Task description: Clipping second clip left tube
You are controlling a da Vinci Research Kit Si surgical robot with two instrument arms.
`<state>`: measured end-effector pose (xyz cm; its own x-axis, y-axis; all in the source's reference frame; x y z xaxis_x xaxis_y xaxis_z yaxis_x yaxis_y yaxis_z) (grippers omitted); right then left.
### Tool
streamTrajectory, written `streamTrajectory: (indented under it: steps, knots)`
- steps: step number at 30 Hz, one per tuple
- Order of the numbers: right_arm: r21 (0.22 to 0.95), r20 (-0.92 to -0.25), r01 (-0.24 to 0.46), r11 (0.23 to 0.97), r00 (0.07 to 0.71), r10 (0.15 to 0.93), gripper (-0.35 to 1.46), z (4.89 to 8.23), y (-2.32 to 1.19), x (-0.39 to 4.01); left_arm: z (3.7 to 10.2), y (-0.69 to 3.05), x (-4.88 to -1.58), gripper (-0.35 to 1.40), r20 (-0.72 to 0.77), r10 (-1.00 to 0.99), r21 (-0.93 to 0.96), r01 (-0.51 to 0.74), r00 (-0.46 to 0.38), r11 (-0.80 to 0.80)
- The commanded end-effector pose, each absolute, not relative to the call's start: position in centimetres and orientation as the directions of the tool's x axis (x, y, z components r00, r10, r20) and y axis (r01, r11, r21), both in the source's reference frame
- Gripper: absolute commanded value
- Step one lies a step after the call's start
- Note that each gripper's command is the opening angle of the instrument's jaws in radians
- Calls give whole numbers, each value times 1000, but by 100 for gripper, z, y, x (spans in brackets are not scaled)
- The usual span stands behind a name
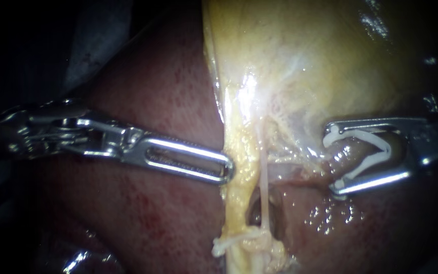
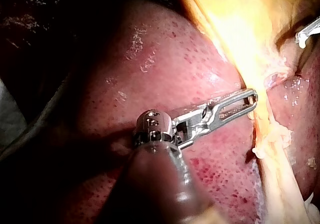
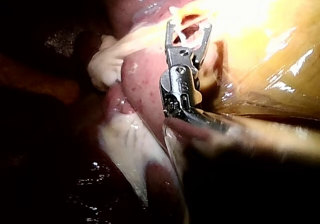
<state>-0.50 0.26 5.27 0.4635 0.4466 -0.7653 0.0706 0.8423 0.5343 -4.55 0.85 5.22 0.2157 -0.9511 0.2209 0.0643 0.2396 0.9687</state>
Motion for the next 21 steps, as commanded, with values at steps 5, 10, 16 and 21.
streamTrajectory:
  steps: [5,10,16,21]
  knots:
    - [536,-766,76,841,463,446,56,528,24,-48,521,84,-455,-35,221,-951,969,64,216,240]
    - [537,-768,89,839,462,443,56,531,17,-42,516,81,-447,-35,215,-952,970,62,218,233]
    - [544,-770,112,831,460,442,56,542,0,-23,501,70,-432,-35,209,-952,972,57,224,226]
    - [567,-760,126,814,463,457,56,555,-16,-2,481,61,-421,-35,201,-953,975,52,228,218]
